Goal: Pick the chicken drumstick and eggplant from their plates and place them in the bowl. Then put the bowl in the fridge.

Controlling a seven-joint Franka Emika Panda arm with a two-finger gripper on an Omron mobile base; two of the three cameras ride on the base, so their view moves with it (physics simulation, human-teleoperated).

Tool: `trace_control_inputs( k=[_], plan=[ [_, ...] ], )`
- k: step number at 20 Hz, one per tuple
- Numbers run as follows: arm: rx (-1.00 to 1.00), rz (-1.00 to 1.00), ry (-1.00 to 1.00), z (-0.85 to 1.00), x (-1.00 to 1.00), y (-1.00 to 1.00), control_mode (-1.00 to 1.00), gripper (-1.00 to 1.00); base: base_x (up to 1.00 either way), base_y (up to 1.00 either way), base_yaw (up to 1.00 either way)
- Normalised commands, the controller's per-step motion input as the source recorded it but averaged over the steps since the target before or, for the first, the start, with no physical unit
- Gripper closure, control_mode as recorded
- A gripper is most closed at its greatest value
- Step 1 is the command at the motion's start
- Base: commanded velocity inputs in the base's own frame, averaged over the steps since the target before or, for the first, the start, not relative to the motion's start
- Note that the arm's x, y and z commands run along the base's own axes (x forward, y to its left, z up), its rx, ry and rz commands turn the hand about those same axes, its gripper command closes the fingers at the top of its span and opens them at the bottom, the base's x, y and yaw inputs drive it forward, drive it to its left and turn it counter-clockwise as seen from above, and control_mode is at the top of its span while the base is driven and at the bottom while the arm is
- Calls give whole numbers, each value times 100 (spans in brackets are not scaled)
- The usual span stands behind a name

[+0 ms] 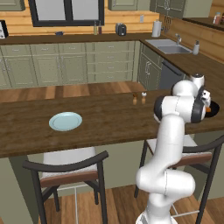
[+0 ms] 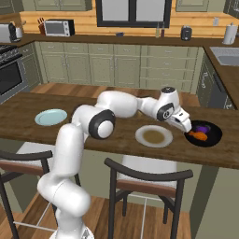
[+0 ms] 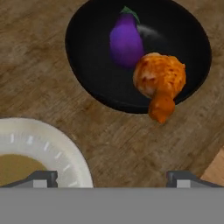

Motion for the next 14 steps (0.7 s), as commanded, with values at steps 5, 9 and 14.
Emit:
trace_control_inputs(
  k=[5, 9, 14],
  plan=[
    [0, 26, 9, 0, 23, -1, -100, -100, 0, 0, 0],
    [0, 8, 8, 14, 15, -17, -100, -100, 0, 0, 0],
    [0, 6, 5, 3, 13, -13, -100, -100, 0, 0, 0]
  ],
)
